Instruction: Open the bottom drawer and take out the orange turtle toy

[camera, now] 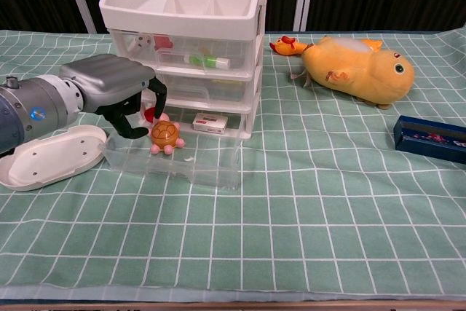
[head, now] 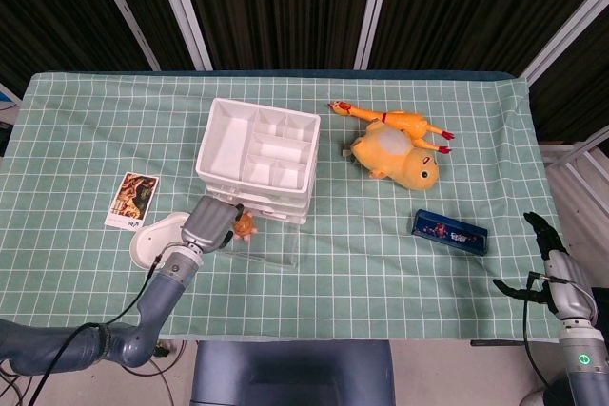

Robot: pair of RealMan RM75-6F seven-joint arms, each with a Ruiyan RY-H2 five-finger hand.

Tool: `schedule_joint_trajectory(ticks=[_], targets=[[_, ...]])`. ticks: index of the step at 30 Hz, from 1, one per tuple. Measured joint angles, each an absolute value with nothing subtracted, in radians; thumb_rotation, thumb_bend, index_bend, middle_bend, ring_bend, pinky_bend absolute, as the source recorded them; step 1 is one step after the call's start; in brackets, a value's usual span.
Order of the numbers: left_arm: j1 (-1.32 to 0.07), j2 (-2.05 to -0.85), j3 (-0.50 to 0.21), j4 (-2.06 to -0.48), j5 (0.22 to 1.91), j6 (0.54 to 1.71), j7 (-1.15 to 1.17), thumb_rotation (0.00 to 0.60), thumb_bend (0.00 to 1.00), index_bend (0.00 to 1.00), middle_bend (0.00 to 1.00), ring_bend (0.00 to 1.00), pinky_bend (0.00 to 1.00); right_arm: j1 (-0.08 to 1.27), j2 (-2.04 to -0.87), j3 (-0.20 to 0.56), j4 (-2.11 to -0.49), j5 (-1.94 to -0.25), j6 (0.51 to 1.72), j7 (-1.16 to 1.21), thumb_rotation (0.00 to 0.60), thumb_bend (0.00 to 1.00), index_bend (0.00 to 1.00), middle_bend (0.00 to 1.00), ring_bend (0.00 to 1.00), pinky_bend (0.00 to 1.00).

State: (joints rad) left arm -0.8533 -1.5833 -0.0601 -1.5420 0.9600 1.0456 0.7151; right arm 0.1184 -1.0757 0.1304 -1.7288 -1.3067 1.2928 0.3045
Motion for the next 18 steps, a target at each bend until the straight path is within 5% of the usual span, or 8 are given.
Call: schedule_joint_trajectory(ticks=[18], targets=[[-0.947, -1.463, 0.063, -1.338, 1.391, 0.826, 0.541, 0.6, 0.26, 0.44, 1.0, 1.0, 1.0, 0.119, -1.076, 0.131, -1.73, -1.303, 1.29, 0.303, 0.6, 0.1, 0.0, 0.0, 0.0, 0.18]])
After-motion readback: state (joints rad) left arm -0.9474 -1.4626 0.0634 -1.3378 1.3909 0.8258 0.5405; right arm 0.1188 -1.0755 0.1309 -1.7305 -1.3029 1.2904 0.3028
